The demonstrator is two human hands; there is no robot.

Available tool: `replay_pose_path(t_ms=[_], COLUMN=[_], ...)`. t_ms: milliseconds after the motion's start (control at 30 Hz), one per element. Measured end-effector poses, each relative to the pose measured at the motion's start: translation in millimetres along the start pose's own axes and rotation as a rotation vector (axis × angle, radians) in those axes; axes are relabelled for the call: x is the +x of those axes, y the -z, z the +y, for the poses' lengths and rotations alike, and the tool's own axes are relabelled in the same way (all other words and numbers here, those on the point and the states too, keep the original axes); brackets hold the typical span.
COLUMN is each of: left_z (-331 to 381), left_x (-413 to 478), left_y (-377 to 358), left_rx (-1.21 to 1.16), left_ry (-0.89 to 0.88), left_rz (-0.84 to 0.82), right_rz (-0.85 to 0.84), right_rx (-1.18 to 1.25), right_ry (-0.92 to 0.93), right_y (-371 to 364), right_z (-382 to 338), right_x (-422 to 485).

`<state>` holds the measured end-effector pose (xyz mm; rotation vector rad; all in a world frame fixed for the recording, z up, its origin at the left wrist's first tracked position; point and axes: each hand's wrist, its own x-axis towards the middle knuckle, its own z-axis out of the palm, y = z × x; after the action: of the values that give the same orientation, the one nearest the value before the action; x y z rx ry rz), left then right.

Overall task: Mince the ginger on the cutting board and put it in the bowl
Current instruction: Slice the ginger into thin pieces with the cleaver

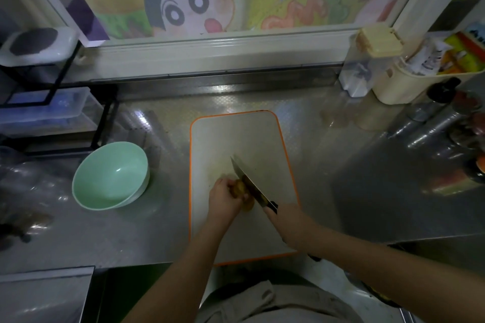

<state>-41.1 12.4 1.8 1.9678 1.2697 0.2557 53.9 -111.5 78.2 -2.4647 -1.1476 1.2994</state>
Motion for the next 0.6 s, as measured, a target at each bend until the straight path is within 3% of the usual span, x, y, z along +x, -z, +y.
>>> replay_pose_path(t_ms=[600], left_z=[2], left_x=[-2], left_y=[2], left_rx=[-0.05], left_ry=[0.068], left_rz=[0.017], right_rz=[0.067], right_rx=[0.039], right_ry=[0.023], right_y=[-36], right_z=[24], right_x=[8])
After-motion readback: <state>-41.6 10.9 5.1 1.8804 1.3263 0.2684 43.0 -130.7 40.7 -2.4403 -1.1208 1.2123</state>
